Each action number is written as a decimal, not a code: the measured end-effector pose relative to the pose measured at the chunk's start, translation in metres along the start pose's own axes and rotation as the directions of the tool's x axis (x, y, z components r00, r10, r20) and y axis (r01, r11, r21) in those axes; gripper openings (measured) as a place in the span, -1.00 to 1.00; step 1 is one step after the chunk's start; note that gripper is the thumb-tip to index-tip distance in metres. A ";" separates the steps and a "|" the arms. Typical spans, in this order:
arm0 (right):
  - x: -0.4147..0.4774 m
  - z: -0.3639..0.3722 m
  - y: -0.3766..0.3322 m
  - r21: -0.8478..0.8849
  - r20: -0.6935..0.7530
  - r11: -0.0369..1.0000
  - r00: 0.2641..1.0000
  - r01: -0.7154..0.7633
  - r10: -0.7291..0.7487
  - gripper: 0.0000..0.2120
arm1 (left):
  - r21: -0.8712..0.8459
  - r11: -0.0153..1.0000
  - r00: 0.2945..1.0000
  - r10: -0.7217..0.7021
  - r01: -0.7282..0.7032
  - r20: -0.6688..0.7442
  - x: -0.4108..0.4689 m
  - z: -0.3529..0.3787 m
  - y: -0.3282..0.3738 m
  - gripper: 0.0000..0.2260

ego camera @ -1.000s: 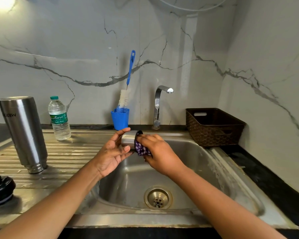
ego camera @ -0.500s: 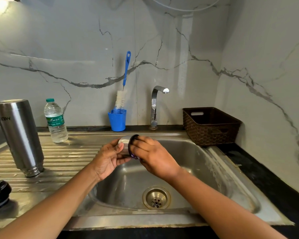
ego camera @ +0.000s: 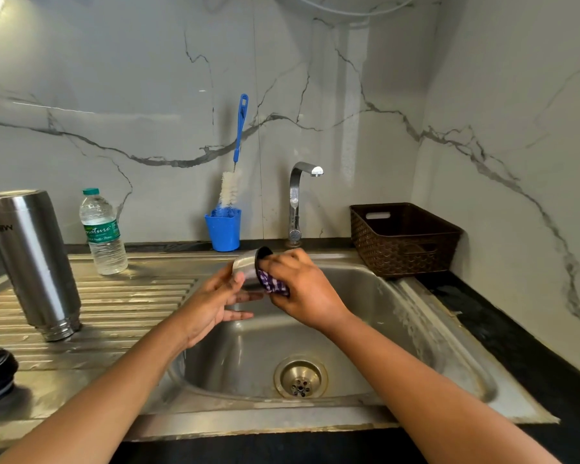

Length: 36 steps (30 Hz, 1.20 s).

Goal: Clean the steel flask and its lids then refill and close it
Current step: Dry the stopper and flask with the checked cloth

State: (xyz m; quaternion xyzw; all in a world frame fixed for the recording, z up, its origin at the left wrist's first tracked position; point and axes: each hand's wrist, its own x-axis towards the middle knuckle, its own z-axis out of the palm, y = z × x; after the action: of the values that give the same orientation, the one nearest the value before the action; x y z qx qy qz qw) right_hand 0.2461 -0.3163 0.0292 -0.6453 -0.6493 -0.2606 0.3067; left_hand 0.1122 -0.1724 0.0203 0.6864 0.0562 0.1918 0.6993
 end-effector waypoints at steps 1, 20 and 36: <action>0.001 -0.001 0.000 0.024 -0.015 1.000 1.000 -0.013 0.014 -0.52 | -0.041 0.998 0.999 0.048 -0.047 0.013 0.000 -0.001 0.000 -0.21; -0.004 0.008 -0.008 -0.189 -0.037 0.971 0.987 0.149 -0.158 -0.58 | -0.045 0.999 1.000 0.023 -0.023 -0.010 0.000 -0.004 0.008 -0.19; -0.004 0.005 -0.007 -0.450 0.017 0.823 0.925 0.347 -0.381 -0.71 | 0.084 0.992 0.996 -0.090 0.091 -0.021 0.003 -0.001 0.007 -0.04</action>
State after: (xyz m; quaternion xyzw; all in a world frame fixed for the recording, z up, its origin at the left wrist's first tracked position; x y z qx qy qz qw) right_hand 0.2389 -0.3153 0.0237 -0.5523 -0.6716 -0.4793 0.1191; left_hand 0.1131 -0.1708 0.0276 0.7105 0.1012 0.1633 0.6770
